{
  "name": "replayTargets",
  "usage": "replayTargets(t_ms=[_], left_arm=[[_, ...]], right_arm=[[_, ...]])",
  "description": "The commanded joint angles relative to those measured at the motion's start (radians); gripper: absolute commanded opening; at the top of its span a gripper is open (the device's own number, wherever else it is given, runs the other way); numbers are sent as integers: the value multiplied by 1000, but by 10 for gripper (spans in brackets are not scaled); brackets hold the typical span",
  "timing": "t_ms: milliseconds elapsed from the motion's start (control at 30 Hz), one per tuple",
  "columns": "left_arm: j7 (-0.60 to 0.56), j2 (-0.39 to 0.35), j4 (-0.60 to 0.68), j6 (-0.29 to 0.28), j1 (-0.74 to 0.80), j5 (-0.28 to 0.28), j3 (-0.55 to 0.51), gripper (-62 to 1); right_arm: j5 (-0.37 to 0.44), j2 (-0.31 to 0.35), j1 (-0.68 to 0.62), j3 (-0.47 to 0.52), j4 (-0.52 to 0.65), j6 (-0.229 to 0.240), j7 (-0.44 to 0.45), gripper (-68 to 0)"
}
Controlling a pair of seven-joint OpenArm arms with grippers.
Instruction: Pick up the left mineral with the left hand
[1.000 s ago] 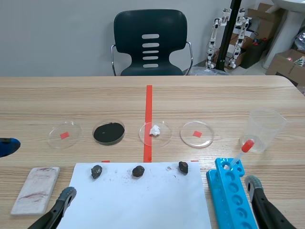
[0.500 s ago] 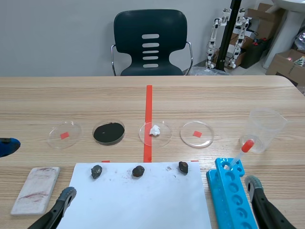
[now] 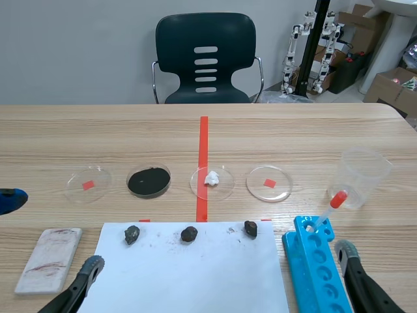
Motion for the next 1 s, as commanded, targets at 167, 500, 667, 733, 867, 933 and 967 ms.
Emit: replayTargets(t_ms=[167, 500, 667, 733, 867, 933, 967], left_arm=[[-20, 7, 9, 1, 2, -7, -2, 14], [-21, 7, 9, 1, 2, -7, -2, 14], [-19, 7, 9, 1, 2, -19, -1, 14], [-8, 7, 9, 1, -10, -73, 3, 14], [174, 8, 9, 1, -103, -186, 23, 14], [298, 8, 9, 1, -165, -249, 39, 14], [351, 8, 9, 1, -193, -277, 46, 14]], right_arm=[[10, 0, 6, 6, 14, -3, 14, 4], [10, 0, 6, 6, 14, -3, 14, 4], [10, 0, 6, 6, 14, -3, 14, 4], [10, 0, 6, 6, 14, -3, 14, 4], [10, 0, 6, 6, 14, -3, 14, 4], [10, 0, 6, 6, 14, -3, 14, 4], [10, 0, 6, 6, 14, -3, 14, 4]])
